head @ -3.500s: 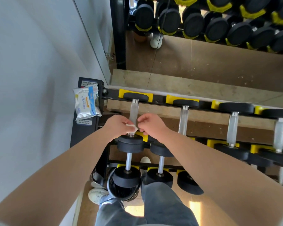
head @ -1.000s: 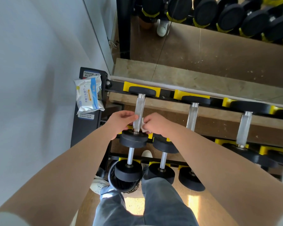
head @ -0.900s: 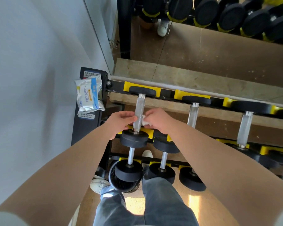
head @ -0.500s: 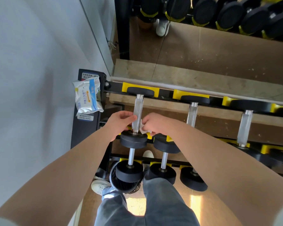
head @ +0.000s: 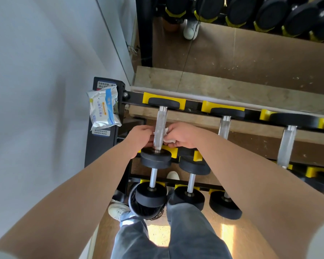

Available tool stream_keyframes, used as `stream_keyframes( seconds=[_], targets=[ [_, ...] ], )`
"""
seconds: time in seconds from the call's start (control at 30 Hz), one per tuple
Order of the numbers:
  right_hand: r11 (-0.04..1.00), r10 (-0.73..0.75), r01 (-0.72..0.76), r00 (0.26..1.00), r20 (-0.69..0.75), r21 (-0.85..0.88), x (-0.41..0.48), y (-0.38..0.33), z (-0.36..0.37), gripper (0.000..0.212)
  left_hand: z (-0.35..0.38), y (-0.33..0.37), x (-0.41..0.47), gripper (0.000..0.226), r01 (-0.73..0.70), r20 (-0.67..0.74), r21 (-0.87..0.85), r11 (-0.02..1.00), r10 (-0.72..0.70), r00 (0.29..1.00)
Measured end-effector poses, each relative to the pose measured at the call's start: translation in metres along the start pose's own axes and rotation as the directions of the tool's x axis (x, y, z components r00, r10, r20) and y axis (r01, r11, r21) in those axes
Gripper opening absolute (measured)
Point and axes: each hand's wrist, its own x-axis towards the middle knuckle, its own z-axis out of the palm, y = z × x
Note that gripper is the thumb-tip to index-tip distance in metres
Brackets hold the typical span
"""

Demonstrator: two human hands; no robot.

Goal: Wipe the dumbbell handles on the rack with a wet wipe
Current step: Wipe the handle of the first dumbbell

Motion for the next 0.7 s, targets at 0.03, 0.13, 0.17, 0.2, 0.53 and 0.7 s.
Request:
stream_keyframes(
  seconds=[0.03, 0.13, 0.17, 0.2, 0.53, 0.7],
  targets=[
    [0.991, -0.006, 0.012, 0.999, -0.047, 0.13, 0.005, -0.003, -0.001, 0.022, 0.0, 0.003, -0.003, 0.029, -0.005, 0.005, -0.016, 1.0, 0.005, 1.0],
    [0.792, -0.034, 0.164, 0.974, -0.225, 0.589, 0.024, -0.014, -0.003, 0.026, -0.003, 0.006, -0.008, 0.028, -0.02, 0.004, -0.023, 1.0, 0.02, 1.0],
    [0.736, -0.049, 0.195, 0.97, -0.237, 0.648, 0.027, -0.014, -0.002, 0.026, -0.004, 0.006, -0.009, 0.028, -0.025, 0.003, -0.009, 1.0, 0.025, 1.0],
    [0.752, -0.062, 0.194, 0.972, -0.225, 0.63, 0.028, -0.01, 0.0, 0.025, -0.005, 0.005, -0.011, 0.027, -0.029, 0.005, 0.003, 1.0, 0.029, 1.0],
    [0.991, 0.052, -0.03, 0.984, -0.169, 0.134, 0.005, -0.002, 0.006, 0.021, -0.007, 0.002, -0.01, 0.03, -0.026, 0.016, 0.049, 0.998, 0.026, 1.0],
    [0.715, -0.046, 0.284, 0.931, -0.363, 0.639, 0.0, -0.012, 0.004, 0.018, -0.008, 0.006, -0.012, 0.027, -0.057, 0.054, 0.032, 0.998, 0.055, 0.997]
  ],
)
